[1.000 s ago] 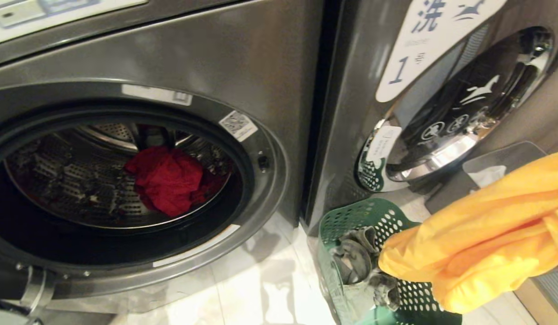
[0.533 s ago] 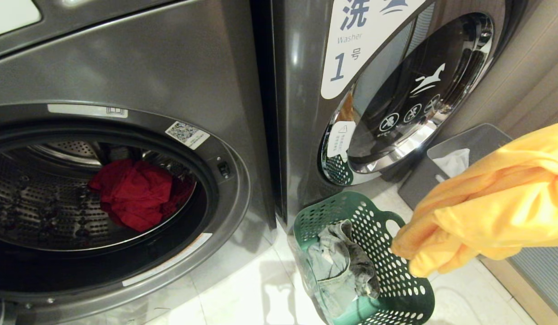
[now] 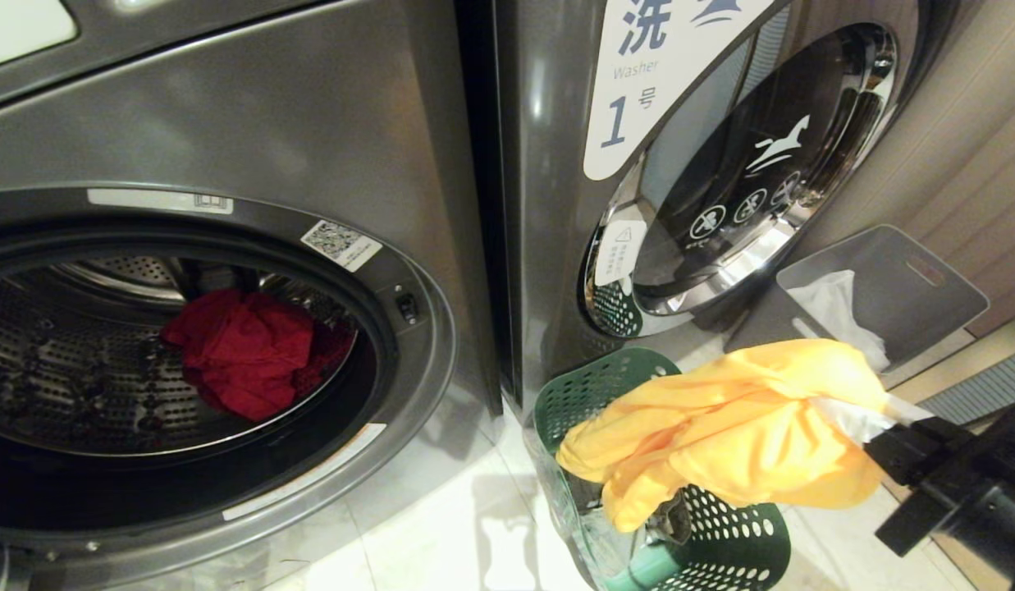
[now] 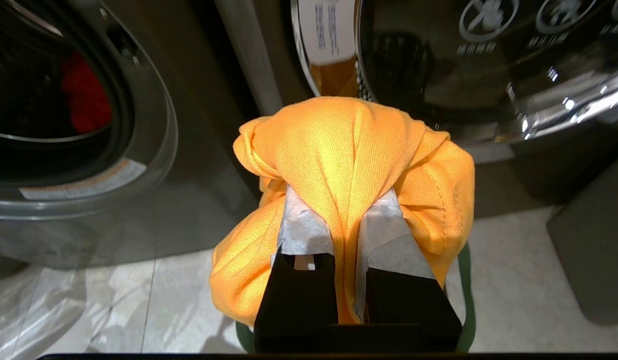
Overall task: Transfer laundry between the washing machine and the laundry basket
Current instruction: Pick a cloth and place it into the basket
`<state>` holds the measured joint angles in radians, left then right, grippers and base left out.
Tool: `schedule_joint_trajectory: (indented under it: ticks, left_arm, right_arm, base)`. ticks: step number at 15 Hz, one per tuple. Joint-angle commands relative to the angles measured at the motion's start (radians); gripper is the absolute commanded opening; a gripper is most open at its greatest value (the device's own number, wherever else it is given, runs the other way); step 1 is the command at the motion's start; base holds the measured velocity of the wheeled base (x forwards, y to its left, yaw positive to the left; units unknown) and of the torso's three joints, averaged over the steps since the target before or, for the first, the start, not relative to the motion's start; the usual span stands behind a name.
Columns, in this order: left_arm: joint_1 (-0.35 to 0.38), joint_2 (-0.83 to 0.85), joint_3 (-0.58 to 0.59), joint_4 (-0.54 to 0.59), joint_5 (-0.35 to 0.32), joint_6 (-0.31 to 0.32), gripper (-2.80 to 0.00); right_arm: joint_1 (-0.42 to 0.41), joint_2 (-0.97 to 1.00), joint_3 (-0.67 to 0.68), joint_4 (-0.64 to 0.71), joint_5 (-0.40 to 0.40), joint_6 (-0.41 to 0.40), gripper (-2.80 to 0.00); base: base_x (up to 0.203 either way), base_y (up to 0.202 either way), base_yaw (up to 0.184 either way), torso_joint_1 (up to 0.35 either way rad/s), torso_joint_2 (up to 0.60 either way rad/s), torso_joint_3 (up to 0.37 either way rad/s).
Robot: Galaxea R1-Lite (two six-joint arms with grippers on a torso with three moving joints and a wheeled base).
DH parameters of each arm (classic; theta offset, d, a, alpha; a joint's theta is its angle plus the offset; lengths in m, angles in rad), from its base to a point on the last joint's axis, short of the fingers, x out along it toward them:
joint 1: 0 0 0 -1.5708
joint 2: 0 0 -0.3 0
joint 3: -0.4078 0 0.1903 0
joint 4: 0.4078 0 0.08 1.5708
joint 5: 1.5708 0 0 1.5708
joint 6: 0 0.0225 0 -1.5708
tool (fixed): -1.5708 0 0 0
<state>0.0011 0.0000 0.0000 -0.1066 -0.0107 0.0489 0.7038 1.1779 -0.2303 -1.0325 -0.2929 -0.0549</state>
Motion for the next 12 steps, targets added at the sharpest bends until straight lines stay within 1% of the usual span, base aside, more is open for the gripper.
schedule_joint_trajectory:
  ticks: [1, 5, 7, 9, 10, 12]
  left_arm:
    - [0.0, 0.002, 0.04, -0.001, 0.0, 0.0, -2.8]
    - [0.0, 0.002, 0.04, -0.001, 0.0, -0.001, -2.8]
    - [0.0, 0.002, 0.04, -0.001, 0.0, 0.0, -2.8]
    - [0.0, 0.002, 0.04, -0.001, 0.0, 0.0, -2.8]
    - [0.0, 0.002, 0.04, -0.001, 0.0, 0.0, -2.8]
    - [0.0, 0.002, 0.04, -0.001, 0.0, 0.0, -2.8]
  right_arm:
    - [-0.001, 0.121, 0.023, -0.031, -0.005, 0.018, -2.8]
    - [-0.022, 0.29, 0.068, -0.113, -0.009, 0.079, -2.8]
    - [-0.067, 0.366, 0.074, -0.16, -0.009, 0.095, -2.8]
    - [-0.093, 0.385, 0.08, -0.178, -0.009, 0.099, -2.8]
    - [-0.095, 0.388, 0.08, -0.179, -0.008, 0.099, 0.0]
    - [-0.093, 0.386, 0.081, -0.179, -0.006, 0.089, 0.0]
  base:
    - [0.0, 0.0, 0.0, 0.0, 0.0, 0.0]
    - [0.0, 0.0, 0.0, 0.0, 0.0, 0.0]
    - [0.0, 0.0, 0.0, 0.0, 0.0, 0.0]
    - [0.0, 0.0, 0.0, 0.0, 0.0, 0.0]
    - [0.0, 0.0, 0.0, 0.0, 0.0, 0.0]
    - [0.0, 0.0, 0.0, 0.0, 0.0, 0.0]
